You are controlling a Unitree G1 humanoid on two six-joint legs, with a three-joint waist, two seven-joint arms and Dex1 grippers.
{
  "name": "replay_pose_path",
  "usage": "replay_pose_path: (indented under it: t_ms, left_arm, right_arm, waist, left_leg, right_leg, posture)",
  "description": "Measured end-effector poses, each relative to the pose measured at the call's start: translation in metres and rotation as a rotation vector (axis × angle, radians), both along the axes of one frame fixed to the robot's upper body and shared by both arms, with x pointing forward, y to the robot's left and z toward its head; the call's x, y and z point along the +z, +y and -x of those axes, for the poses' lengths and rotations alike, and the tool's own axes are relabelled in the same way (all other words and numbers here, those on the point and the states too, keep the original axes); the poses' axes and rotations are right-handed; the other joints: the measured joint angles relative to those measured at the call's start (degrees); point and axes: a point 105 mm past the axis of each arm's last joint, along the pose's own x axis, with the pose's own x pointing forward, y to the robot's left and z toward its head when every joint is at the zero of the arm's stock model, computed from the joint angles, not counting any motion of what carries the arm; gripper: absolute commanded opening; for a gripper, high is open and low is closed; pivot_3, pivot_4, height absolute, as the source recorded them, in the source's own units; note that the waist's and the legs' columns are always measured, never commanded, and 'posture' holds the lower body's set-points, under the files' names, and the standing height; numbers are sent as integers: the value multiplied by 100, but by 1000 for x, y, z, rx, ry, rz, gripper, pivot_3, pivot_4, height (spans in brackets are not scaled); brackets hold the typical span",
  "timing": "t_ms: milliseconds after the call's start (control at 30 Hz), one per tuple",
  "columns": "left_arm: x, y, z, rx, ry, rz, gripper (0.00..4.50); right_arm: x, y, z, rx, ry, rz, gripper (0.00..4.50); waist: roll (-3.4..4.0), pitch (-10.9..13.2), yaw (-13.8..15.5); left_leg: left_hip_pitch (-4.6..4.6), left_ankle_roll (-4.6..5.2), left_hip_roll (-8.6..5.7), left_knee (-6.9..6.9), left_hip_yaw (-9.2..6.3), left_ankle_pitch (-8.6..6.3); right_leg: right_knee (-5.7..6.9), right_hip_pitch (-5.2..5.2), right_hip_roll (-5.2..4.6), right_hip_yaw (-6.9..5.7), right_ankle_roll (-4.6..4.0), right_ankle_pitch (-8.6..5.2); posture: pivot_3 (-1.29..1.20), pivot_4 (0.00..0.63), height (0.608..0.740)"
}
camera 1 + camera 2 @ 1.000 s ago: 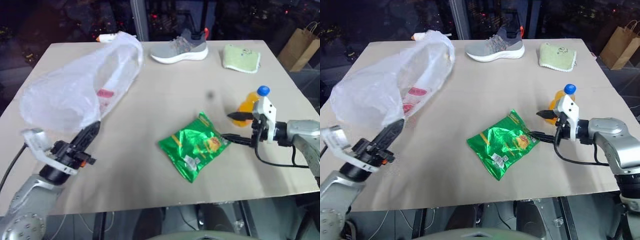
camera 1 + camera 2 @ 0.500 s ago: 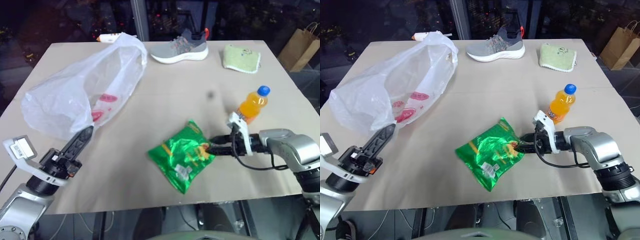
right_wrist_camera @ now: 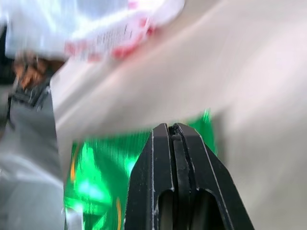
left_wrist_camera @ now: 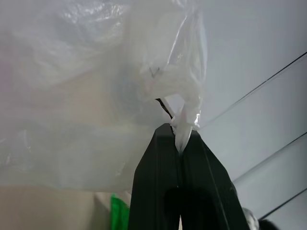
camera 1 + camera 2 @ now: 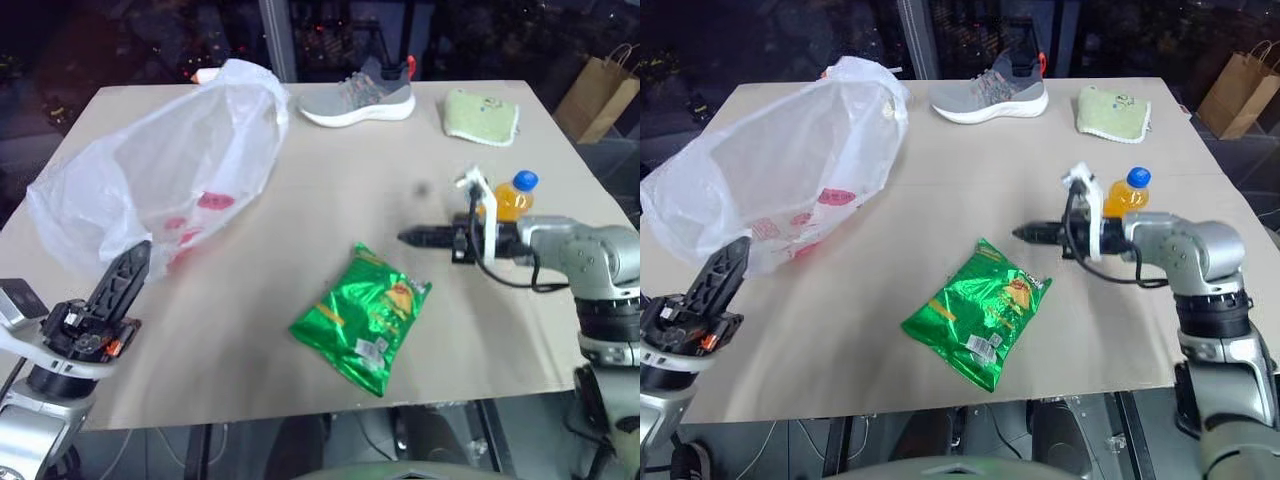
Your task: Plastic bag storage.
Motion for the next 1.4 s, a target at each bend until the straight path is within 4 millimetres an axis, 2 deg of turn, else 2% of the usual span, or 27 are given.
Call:
replay_pose_path:
  t_ms: [67, 100, 133, 167, 233, 267, 333, 367, 400, 600, 767, 933, 1000, 1033, 1133, 1233, 1267, 1400]
  left_arm:
    - [2, -3, 0, -19, -3, 6, 0]
    - [3, -5, -1, -28, -2, 3, 0]
    - [4, -5, -2, -30, -6, 5, 0]
    - [4, -5, -2, -31, -6, 7, 0]
    - [4, -5, -2, -36, -3, 16, 0]
    - [3, -3, -2, -37, 1, 22, 0]
    - [2, -1, -2, -37, 10, 33, 0]
    - [-2, 4, -2, -35, 27, 43, 0]
    - [-5, 6, -1, -33, 41, 46, 0]
    - [-11, 19, 7, -16, 62, 61, 0]
    - [-13, 27, 12, 37, 41, 97, 0]
    - [-14, 38, 16, 114, 46, 109, 0]
    - [-14, 46, 19, 168, 40, 122, 0]
    - [-14, 50, 19, 186, 40, 125, 0]
    - [-14, 62, 17, 240, 38, 144, 0]
    - [-15, 66, 14, 261, 47, 151, 0]
    - [-15, 67, 13, 264, 51, 151, 0]
    - [-17, 70, 12, 275, 61, 157, 0]
  right_arm:
    - [-2, -1, 0, 2, -3, 18, 70]
    - [-7, -6, 3, 17, -39, 70, 610]
    - [-14, -10, 5, 33, -55, 122, 876]
    - [-21, -14, 8, 50, -72, 161, 1401]
    - [-30, -15, 11, 85, -92, 210, 2295]
    - [-31, -13, 13, 112, -104, 220, 2997]
    - [-29, -9, 17, 152, -122, 220, 3415]
    - [-27, -7, 20, 182, -145, 226, 4116]
    - [-27, -6, 20, 193, -159, 236, 4480]
    - [-48, 2, 22, 252, -175, 363, 4480]
    - [-77, 11, 15, 261, -149, 466, 4480]
    - [-80, 13, 16, 296, -141, 494, 4480]
    - [-81, 17, 18, 312, -130, 481, 3453]
    - [-82, 20, 20, 319, -123, 473, 3127]
    - [-82, 24, 22, 338, -108, 454, 1769]
    - [-81, 27, 23, 341, -98, 434, 361]
    - [-79, 28, 23, 342, -93, 418, 77]
    - [-70, 32, 24, 333, -60, 342, 77]
  waist:
    - [1, 1, 19]
    - [2, 1, 36]
    - [1, 0, 37]
    - [1, 1, 22]
    - [2, 1, -17]
    - [5, 3, -53]
    - [5, 3, -85]
    - [5, 3, -108]
    - [5, 3, -115]
    - [3, 2, -122]
    - [2, 2, -123]
    - [-1, 0, -120]
    - [-2, -1, -120]
    - [-1, 0, -121]
    - [-1, 0, -121]
    - [-4, -2, -121]
    - [-4, -2, -121]
    - [-3, -1, -121]
  left_leg:
    - [-3, 0, -5, -2, -2, 0]
    - [-5, 0, -7, -2, -3, 0]
    - [-5, 0, -10, -3, -5, 0]
    - [-5, 0, -10, -3, 0, 0]
    - [-1, 0, -6, -3, 7, 0]
    - [0, 0, -1, -3, 9, 0]
    - [3, 0, 5, -3, 8, 0]
    - [4, 0, 7, -3, 8, 0]
    - [4, 0, 7, -3, 8, 0]
    - [2, 0, 5, -3, 9, 0]
    - [2, -1, 5, -2, 10, 0]
    - [2, -1, 6, -3, 7, 0]
    - [2, -1, 6, -3, 7, 0]
    - [3, -1, 6, -3, 7, 0]
    - [3, -1, 6, -2, 7, 0]
    - [3, -1, 4, -2, 8, 0]
    - [3, -1, 4, -2, 8, 0]
    - [3, -1, 4, -3, 6, 0]
  right_leg:
    - [0, -1, -3, -1, 0, 0]
    - [-2, -2, -5, -2, 1, 0]
    - [-3, -1, -8, -5, 1, 0]
    - [-4, -2, -9, -4, 2, 0]
    - [-4, -3, -8, 1, 2, 0]
    - [-1, -6, -3, 3, 1, -1]
    - [1, -6, 3, 3, 1, -1]
    - [3, -6, 6, 3, 0, -1]
    - [3, -6, 6, 3, -1, -2]
    - [0, -7, 2, 3, -17, -11]
    - [1, -7, 2, 5, -18, -11]
    - [0, -8, 2, 4, -19, -11]
    - [0, -7, 2, 4, -19, -11]
    - [1, -7, 2, 4, -19, -11]
    - [1, -7, 2, 4, -19, -11]
    - [1, -7, 0, 4, -19, -11]
    - [0, -7, 0, 4, -19, -11]
    - [1, -7, 1, 4, -19, -11]
  posture:
    - [0, 150, 740]
    - [0, 150, 740]
    - [0, 150, 740]
    - [0, 150, 740]
    - [0, 150, 740]
    - [0, 150, 740]
    - [0, 150, 740]
    - [0, 150, 740]
    - [0, 150, 740]
    - [0, 150, 740]
    - [0, 150, 740]
    - [0, 150, 740]
    - [0, 150, 740]
    - [0, 150, 740]
    - [0, 150, 740]
    - [0, 150, 740]
    - [0, 150, 740]
    - [0, 150, 740]
